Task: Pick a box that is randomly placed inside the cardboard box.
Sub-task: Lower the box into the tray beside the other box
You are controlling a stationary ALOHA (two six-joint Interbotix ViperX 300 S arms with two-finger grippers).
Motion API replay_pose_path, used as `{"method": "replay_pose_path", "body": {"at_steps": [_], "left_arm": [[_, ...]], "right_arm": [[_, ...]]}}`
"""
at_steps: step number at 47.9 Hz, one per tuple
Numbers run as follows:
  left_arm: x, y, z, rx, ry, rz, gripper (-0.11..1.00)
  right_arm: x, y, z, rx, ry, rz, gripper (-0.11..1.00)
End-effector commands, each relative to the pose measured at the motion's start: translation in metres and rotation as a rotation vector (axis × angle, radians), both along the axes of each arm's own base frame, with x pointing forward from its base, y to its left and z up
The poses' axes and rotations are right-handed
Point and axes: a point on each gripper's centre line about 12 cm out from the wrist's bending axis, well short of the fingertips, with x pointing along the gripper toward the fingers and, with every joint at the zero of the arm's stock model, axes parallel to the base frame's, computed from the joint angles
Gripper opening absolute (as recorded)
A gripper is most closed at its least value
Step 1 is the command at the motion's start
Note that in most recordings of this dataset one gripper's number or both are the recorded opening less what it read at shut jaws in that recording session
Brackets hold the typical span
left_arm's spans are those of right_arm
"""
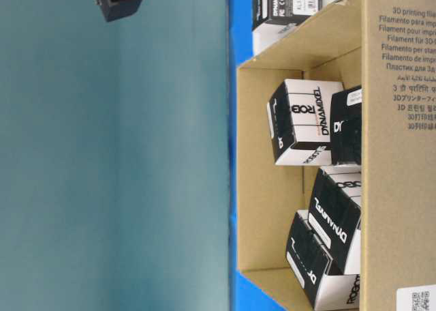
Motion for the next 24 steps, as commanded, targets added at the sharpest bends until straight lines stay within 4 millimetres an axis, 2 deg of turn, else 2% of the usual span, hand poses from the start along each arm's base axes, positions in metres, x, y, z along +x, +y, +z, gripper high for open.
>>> {"method": "replay_pose_path", "body": {"at_steps": [1,3,10,17,24], "left_arm": [[0.003,0.0,0.011,0.002,-0.029,0.0,-0.07],[0.003,0.0,0.011,0.002,-0.028,0.0,-0.07],[0.003,0.0,0.011,0.002,-0.029,0.0,-0.07],[0.003,0.0,0.011,0.002,-0.028,0.0,-0.07],[0.003,0.0,0.011,0.001,-0.028,0.0,-0.07]], "right_arm": [[0.003,-0.001,0.002,-0.005,-0.011,-0.002,0.74],[0.004,-0.002,0.002,-0.006,-0.014,-0.007,0.75],[0.005,-0.002,0.003,-0.009,-0.024,-0.01,0.99],[0.006,-0.003,0.007,-0.016,-0.041,-0.012,0.99],[0.009,-0.004,0.024,-0.038,-0.095,-0.011,0.99]]}}
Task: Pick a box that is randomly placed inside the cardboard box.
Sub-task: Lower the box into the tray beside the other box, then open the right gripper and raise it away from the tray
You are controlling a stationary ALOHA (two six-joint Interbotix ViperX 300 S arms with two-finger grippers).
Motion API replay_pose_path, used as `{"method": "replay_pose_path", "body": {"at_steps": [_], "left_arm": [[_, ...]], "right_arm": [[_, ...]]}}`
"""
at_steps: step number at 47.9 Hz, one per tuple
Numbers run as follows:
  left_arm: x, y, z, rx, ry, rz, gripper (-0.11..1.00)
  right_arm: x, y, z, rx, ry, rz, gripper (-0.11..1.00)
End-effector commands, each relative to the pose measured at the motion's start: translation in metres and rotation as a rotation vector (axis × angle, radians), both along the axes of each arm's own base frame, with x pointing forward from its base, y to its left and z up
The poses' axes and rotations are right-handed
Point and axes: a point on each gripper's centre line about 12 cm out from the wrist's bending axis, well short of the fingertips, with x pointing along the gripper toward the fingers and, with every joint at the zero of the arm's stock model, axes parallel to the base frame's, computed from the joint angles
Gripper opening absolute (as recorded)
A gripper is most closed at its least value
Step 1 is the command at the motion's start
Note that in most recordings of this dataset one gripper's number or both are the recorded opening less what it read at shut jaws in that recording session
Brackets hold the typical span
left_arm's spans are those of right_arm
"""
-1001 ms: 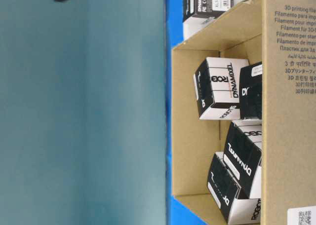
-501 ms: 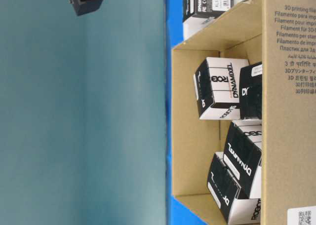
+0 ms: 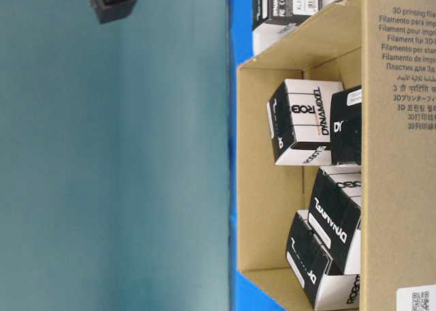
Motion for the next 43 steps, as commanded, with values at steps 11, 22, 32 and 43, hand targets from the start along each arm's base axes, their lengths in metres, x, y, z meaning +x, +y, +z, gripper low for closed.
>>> {"method": "replay_pose_path", "body": {"at_steps": [11,22,32,43], "left_arm": [[0.002,0.001,0.011,0.002,-0.028,0.004,-0.07],[0.002,0.001,0.008,0.001,-0.022,0.004,-0.07],[0.002,0.001,0.009,-0.001,-0.023,0.005,-0.07],[0.002,0.001,0.009,-0.001,-0.025,0.005,-0.07]], "right_arm": [[0.003,0.0,0.063,-0.072,-0.206,-0.013,0.99],[-0.008,0.005,0.106,-0.126,-0.371,-0.029,0.99],[-0.006,0.012,0.129,-0.121,-0.555,-0.096,0.99],[0.0,0.022,0.14,-0.12,-0.686,-0.096,0.99]]}}
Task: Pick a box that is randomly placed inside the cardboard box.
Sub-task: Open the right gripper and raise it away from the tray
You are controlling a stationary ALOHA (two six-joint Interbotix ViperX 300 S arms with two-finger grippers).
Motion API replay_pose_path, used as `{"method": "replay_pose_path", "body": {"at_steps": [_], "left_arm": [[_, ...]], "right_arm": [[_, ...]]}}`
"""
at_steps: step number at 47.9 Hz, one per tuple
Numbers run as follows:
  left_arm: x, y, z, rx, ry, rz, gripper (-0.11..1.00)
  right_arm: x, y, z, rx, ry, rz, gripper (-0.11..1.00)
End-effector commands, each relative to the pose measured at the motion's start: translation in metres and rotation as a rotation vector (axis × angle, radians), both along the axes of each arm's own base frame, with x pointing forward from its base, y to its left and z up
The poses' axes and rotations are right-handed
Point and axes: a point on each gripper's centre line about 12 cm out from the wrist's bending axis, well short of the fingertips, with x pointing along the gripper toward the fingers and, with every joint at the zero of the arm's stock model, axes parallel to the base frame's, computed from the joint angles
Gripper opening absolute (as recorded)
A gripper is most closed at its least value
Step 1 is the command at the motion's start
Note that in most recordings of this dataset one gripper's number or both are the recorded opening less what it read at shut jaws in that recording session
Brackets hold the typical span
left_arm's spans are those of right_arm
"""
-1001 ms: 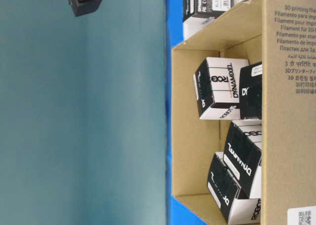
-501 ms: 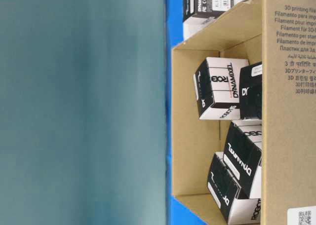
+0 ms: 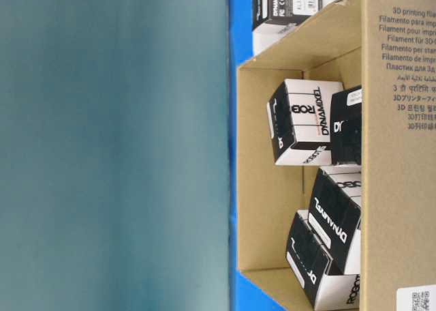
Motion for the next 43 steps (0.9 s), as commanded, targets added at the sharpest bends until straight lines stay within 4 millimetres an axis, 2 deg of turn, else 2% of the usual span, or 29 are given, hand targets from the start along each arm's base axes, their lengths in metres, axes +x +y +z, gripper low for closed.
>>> {"method": "replay_pose_path", "body": {"at_steps": [1,9,24,43], "left_arm": [[0.002,0.0,0.009,0.001,-0.025,0.0,-0.07],[0.002,0.0,0.01,0.002,-0.028,0.0,-0.07],[0.001,0.0,0.01,0.001,-0.029,0.0,-0.07],[-0.001,-0.001,0.018,0.004,-0.072,-0.004,-0.07]], "right_arm": [[0.003,0.005,0.006,-0.004,-0.036,0.016,0.99],[0.004,0.011,0.002,0.015,-0.031,0.029,0.99],[0.004,0.015,0.007,0.017,-0.079,0.031,0.99],[0.011,0.05,0.012,0.089,-0.209,0.106,0.99]]}}
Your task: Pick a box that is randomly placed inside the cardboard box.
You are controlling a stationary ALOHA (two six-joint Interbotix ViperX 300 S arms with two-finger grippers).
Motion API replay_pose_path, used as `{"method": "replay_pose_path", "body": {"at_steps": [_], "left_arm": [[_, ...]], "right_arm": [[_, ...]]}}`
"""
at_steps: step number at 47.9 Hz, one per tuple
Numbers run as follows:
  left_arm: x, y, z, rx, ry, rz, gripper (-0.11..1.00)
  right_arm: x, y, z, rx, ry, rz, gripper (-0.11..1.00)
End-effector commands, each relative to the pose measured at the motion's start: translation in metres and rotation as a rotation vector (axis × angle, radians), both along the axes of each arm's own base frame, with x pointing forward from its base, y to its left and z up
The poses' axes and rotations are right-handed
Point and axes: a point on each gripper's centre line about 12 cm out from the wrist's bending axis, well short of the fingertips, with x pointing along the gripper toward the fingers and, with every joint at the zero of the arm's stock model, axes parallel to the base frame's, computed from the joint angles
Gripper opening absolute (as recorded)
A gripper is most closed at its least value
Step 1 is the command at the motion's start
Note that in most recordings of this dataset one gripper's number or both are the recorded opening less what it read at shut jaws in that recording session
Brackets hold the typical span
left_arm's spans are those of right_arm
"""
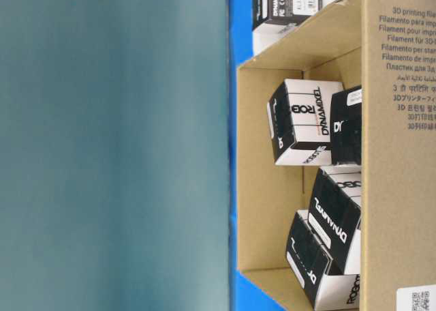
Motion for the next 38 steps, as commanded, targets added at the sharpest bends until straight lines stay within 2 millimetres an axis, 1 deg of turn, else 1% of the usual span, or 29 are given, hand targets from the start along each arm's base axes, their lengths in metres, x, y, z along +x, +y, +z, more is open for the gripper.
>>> {"method": "replay_pose_path", "body": {"at_steps": [1,11,21,33,38], "left_arm": [[0.001,0.0,0.014,0.006,-0.049,-0.003,-0.07],[-0.003,0.0,0.019,0.007,-0.075,-0.003,-0.07],[-0.005,-0.001,0.022,0.003,-0.091,-0.004,-0.07],[-0.01,0.0,0.029,0.006,-0.12,-0.005,-0.07],[-0.01,0.0,0.029,0.003,-0.121,-0.004,-0.07]], "right_arm": [[0.004,0.007,0.007,0.019,-0.055,0.014,0.99],[0.009,0.024,0.02,0.06,-0.191,0.05,0.99],[0.008,0.03,0.029,0.083,-0.274,0.063,0.99],[0.007,0.028,0.029,0.085,-0.294,0.052,0.99],[0.005,0.028,0.022,0.082,-0.273,0.052,0.99]]}}
